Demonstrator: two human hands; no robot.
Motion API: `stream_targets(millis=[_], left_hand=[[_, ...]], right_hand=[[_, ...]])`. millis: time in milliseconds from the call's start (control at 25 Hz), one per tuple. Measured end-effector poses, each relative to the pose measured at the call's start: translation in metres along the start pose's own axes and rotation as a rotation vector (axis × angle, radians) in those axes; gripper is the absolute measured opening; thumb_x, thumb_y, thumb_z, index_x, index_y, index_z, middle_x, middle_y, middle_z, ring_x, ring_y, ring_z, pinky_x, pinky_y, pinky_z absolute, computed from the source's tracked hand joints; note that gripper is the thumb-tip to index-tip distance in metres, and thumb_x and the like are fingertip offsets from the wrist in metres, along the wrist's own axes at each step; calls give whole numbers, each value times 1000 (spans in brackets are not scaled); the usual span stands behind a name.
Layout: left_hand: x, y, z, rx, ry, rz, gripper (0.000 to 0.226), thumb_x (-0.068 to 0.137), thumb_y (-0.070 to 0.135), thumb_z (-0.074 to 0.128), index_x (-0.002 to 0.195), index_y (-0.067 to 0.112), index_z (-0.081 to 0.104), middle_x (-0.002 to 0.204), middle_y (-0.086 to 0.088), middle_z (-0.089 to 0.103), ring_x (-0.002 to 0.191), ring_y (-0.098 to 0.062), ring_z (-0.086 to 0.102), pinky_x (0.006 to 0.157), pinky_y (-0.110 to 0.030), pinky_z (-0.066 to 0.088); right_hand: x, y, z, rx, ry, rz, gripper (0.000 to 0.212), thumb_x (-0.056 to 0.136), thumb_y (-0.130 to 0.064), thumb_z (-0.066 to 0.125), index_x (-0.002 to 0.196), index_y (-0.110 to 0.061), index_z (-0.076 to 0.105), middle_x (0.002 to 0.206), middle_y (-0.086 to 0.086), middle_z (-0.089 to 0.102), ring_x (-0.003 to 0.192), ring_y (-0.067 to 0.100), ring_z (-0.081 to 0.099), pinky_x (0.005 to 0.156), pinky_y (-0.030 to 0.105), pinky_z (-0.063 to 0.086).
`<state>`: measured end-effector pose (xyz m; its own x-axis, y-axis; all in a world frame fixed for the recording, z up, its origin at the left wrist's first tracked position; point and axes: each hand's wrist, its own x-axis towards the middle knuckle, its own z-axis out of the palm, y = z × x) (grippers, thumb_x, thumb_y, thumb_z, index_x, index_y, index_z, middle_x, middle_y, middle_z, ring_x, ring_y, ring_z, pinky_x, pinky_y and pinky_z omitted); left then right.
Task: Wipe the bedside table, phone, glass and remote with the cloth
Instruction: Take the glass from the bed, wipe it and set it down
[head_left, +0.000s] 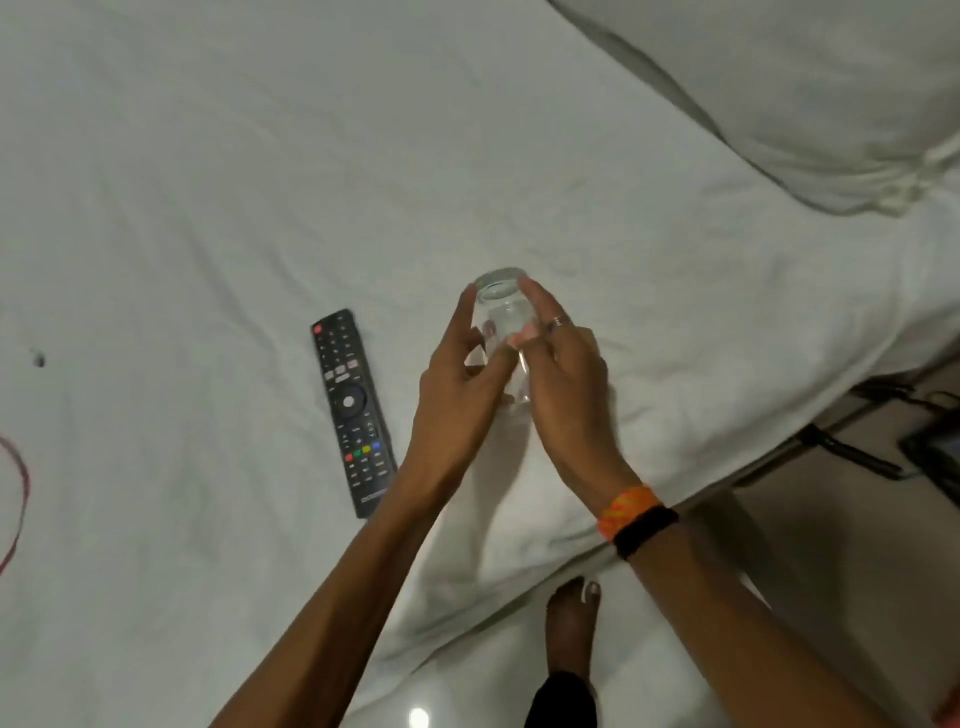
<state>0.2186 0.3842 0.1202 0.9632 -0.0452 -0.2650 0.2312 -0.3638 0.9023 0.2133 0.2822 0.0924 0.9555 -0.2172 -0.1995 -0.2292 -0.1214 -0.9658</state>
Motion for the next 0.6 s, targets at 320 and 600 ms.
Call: stream_targets(millis=[320,600], left_hand=[[-71,27,216,-123,-577,-46,65,92,18,71,141,48,40,128,7,64,104,-13,72,75,-28,61],[-160,-39,403,-40,-888,-373,71,83,28,82,140,38,40,131,-9,63,104,-25,73,65,-32,62]], right_hand=[[-108,73,-208,187,551,74,50,96,-16,42,143,-31,54,153,-13,48,142,2,42,111,24,43],[-250,206,-339,175,635,255,55,101,-9,48,142,-45,43,150,-10,51,137,4,49,113,28,44]])
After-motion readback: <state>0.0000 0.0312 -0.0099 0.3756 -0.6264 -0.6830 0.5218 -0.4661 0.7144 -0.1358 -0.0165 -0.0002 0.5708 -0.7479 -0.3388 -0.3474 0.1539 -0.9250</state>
